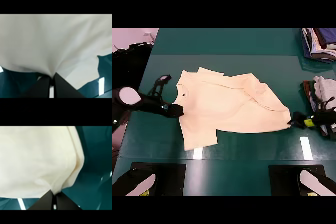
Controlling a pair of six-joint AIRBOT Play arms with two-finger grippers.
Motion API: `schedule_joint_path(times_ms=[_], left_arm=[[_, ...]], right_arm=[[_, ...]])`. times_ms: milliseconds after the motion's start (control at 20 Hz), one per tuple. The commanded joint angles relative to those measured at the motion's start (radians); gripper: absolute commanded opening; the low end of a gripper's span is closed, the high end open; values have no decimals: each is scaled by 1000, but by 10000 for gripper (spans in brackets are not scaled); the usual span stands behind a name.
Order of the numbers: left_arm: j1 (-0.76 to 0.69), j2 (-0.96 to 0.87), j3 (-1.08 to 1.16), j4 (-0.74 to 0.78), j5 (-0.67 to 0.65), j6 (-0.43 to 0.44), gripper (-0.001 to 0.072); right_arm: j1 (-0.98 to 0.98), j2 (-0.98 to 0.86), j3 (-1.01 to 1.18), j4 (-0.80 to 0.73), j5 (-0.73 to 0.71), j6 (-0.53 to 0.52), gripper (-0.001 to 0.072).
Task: Fold the shirts.
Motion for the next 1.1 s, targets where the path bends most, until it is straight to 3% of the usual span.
schedule_joint_path(times_ms=[0,350,550,850,1050], left_arm=[[0,51,176,20,-45,1,26],[0,133,991,104,-105,0,27],[0,134,1277,101,-51,-26,26],[0,123,1275,84,-3,-24,26],[0,108,952,103,-2,-16,26]], right_arm=[[42,121,174,16,-8,-5,14],[64,327,776,5,-71,6,14],[64,367,995,4,-74,6,14],[64,251,1239,-48,80,82,14],[64,63,1285,-46,266,130,14]])
